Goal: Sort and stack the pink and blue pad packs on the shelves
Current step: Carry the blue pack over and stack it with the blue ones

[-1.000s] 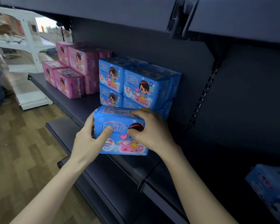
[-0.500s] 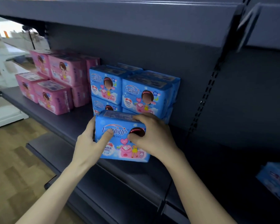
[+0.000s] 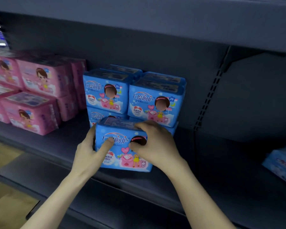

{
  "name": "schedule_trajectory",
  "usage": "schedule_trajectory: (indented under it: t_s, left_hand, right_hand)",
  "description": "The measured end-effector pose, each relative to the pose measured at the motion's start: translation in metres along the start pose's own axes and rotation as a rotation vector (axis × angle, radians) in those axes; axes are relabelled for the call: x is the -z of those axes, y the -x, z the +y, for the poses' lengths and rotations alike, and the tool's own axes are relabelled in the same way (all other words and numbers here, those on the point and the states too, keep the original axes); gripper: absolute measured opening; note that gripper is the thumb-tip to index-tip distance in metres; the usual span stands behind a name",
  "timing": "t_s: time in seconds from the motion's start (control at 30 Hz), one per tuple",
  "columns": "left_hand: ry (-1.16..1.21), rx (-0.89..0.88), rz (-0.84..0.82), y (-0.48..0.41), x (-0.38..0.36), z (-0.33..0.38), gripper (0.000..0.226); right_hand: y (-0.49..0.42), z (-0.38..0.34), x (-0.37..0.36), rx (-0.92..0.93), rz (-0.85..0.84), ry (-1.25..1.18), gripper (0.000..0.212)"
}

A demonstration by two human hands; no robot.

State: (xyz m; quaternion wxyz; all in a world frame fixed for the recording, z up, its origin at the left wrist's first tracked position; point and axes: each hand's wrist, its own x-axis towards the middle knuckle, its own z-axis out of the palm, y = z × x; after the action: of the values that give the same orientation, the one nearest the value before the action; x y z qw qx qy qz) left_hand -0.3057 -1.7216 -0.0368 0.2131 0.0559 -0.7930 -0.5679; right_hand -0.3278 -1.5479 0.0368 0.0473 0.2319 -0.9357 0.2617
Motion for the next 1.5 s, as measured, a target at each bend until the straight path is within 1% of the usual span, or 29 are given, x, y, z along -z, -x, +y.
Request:
schedule_trajectory:
  t_s: [0.07, 0.27, 0.4, 0.53, 0.7, 0.83, 1.0, 1.13, 1.23, 1.33, 1.5]
  left_hand:
    - [0.013, 0.002, -0.026, -0.006, 0.005, -0.003, 0.052]
    - [0.037, -0.022, -0.112, -0.024, 0.018, -0.012, 0.067]
    - [0.063, -0.027, -0.156, -0.032, 0.025, -0.020, 0.060]
    - [0.075, -0.033, -0.183, -0.036, 0.033, -0.025, 0.063]
    - [0.075, -0.048, -0.220, -0.045, 0.046, -0.035, 0.076]
    - [0.092, -0.061, -0.206, -0.050, 0.053, -0.041, 0.082]
    - [0.119, -0.069, -0.205, -0.055, 0.058, -0.047, 0.082]
    - [0.176, -0.060, -0.207, -0.062, 0.059, -0.053, 0.079]
    - [0.218, -0.059, -0.202, -0.065, 0.061, -0.056, 0.072]
    - [0.250, -0.055, -0.205, -0.068, 0.061, -0.059, 0.071]
    - [0.292, -0.067, -0.215, -0.073, 0.060, -0.063, 0.078]
  right_hand:
    - [-0.003, -0.005, -0.005, -0.025, 0.013, 0.011, 0.052]
    - [-0.010, -0.017, -0.015, -0.097, 0.051, 0.000, 0.053]
    - [-0.012, -0.025, -0.022, -0.120, 0.078, 0.025, 0.053]
    - [-0.014, -0.035, -0.029, -0.130, 0.100, 0.049, 0.053]
    - [-0.019, -0.047, -0.043, -0.140, 0.115, 0.065, 0.051]
    - [-0.024, -0.055, -0.056, -0.144, 0.136, 0.076, 0.048]
    - [-0.031, -0.060, -0.065, -0.127, 0.146, 0.106, 0.048]
    - [-0.036, -0.063, -0.067, -0.118, 0.151, 0.132, 0.049]
    - [-0.039, -0.066, -0.069, -0.109, 0.145, 0.178, 0.050]
    - [-0.041, -0.068, -0.073, -0.095, 0.150, 0.196, 0.049]
    - [-0.045, -0.067, -0.077, -0.085, 0.164, 0.213, 0.048]
